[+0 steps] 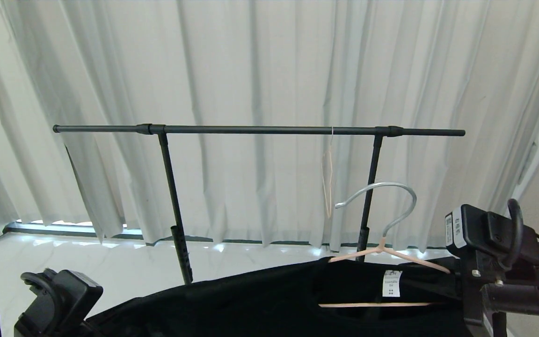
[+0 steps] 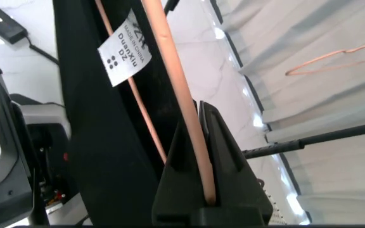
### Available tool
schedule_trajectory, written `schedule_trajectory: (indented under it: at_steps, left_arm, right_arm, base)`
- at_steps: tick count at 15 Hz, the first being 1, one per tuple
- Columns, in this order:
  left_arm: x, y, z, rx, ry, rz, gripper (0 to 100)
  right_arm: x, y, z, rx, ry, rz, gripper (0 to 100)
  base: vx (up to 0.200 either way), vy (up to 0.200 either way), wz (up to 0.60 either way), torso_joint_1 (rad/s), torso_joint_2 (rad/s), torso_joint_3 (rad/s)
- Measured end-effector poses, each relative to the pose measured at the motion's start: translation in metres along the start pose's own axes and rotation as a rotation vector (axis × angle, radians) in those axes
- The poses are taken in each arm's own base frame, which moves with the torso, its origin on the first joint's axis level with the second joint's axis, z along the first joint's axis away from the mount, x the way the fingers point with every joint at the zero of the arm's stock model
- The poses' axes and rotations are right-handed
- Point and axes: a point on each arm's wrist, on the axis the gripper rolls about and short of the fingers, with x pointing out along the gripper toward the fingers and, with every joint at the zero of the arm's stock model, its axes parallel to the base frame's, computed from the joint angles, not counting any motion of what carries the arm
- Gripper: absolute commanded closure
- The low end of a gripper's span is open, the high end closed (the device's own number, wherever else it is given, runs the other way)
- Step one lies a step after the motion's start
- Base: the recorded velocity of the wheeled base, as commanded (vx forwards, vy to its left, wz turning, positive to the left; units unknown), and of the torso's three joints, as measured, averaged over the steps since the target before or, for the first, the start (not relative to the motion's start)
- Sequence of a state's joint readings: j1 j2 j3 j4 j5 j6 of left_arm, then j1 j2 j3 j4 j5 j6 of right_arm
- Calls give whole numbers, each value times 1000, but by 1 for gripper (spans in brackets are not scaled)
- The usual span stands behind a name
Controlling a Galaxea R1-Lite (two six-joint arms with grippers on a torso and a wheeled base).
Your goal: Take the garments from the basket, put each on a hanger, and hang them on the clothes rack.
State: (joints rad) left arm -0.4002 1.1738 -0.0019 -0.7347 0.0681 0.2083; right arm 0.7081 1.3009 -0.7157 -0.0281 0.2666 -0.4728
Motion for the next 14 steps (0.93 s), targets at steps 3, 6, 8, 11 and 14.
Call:
schedule_trajectory:
  at_steps: [3,6,8,11,14]
  left_arm:
    - [0,4,-1,42,12,30,100]
    - [0,4,0,59,5,31,0]
    - [0,5,1,53,-2,36,0]
    - [0,10,2,37,3,97,0]
    - [2,21,8,4,4,195,0]
  right_arm:
    - [0,-2,3,11,-9,-4,100]
    - [1,-3,5,14,-8,-7,100]
    - [2,-4,4,24,7,-20,100]
    - [1,-8,1,98,41,-68,100]
    - [-1,-18,-5,159,116,-169,100]
  base:
    - [0,0,0,0,0,0]
    - [0,0,0,0,0,0]
    - [0,0,0,0,0,0]
    - [0,0,0,0,0,0]
    - [0,0,0,0,0,0]
